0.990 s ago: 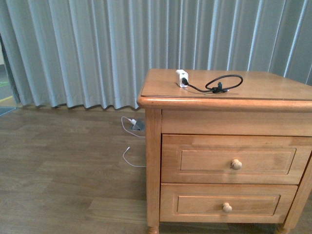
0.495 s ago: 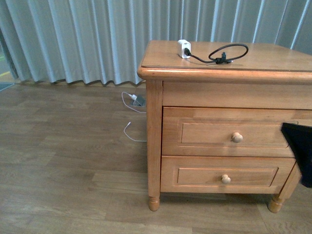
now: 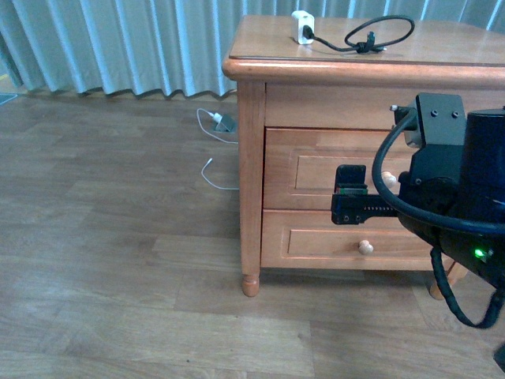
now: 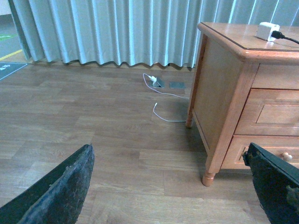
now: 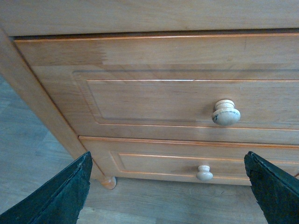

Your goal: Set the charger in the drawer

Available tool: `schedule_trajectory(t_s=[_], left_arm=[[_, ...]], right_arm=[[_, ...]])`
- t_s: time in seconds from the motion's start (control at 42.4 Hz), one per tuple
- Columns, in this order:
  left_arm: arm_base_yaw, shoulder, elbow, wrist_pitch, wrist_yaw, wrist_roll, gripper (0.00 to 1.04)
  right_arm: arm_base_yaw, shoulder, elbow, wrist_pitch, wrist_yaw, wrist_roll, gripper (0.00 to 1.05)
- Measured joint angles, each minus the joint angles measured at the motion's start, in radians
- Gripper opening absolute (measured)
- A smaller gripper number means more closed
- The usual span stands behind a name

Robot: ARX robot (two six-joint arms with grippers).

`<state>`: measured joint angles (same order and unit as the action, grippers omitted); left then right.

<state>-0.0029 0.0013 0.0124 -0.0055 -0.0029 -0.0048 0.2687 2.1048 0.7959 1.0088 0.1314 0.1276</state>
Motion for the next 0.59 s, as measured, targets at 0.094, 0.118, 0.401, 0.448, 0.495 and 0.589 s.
schedule_trajectory(t_s=[0.094,0.118,0.401,0.448,0.495,0.589], left_arm=[[0.000,0.000,0.000,0.000,0.000,0.000,0.99],[0.000,0.000,0.000,0.000,0.000,0.000,0.99],[0.000,0.000,0.000,0.000,0.000,0.000,0.99],[0.000,0.000,0.000,0.000,0.000,0.000,0.99],[0.000,0.000,0.000,0.000,0.000,0.000,0.99],[0.000,0.000,0.000,0.000,0.000,0.000,0.99]], right_arm=[[-0.024,0.092,0.091,0.000,0.008,0.000,0.97],[-0.032,0.114,0.113,-0.002,0.008,0.000,0.97],[-0.090,0.261,0.294,-0.021,0.005,0.000,0.97],[-0.092,0.274,0.312,-0.024,0.003,0.000,0.97],[-0.093,0.282,0.324,-0.027,0.003,0.000,0.97],[-0.096,0.297,0.349,-0.032,0.000,0.000,0.97]])
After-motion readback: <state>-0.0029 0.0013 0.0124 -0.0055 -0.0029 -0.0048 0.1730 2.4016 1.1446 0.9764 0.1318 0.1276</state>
